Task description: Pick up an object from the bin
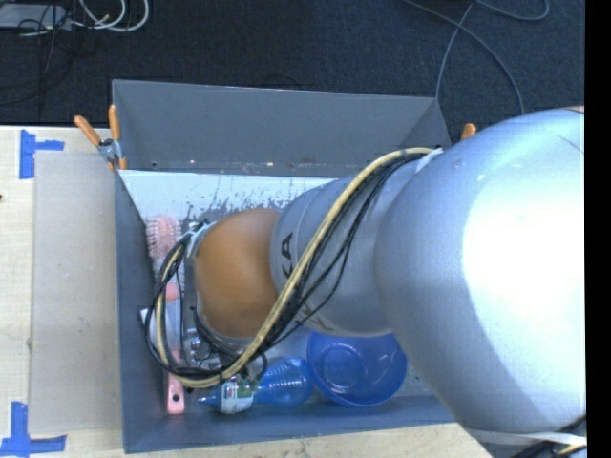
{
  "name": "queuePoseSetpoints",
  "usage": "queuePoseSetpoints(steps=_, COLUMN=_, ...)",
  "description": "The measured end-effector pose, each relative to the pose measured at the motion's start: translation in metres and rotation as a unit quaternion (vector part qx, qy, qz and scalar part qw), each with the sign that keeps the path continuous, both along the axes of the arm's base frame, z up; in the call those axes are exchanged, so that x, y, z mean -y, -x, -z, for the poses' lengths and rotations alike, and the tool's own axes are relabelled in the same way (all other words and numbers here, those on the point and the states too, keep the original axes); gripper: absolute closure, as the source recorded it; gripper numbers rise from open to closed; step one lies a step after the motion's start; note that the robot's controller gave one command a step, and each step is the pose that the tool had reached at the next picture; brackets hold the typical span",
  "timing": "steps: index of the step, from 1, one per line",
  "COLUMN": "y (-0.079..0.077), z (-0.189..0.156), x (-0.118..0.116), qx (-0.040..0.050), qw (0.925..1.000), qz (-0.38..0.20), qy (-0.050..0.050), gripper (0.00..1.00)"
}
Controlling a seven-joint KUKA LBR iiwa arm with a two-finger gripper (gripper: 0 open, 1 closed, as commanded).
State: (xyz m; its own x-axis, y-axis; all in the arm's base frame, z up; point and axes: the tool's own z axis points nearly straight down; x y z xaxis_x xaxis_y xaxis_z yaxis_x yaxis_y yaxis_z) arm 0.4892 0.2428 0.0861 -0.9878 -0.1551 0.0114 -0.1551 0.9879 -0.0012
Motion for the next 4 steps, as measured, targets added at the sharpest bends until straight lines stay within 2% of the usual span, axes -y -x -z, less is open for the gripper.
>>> queuePoseSetpoints(steps=1, y=0.005, z=0.013, x=0.006, qx=0.0075, qw=0.9892, qz=0.146, qy=-0.002, gripper=1.00)
queuePoseSetpoints(steps=2, y=-0.013, z=-0.026, x=0.002, qx=0.0010, qw=0.9994, qz=0.033, qy=-0.001, gripper=1.00)
queuePoseSetpoints(steps=3, y=-0.018, z=-0.054, x=0.001, qx=0.0017, qw=0.9942, qz=0.107, qy=0.001, gripper=1.00)
queuePoseSetpoints(steps=4, y=-0.017, z=-0.203, x=0.006, qx=0.0060, qw=0.9999, qz=0.012, qy=-0.003, gripper=0.00)
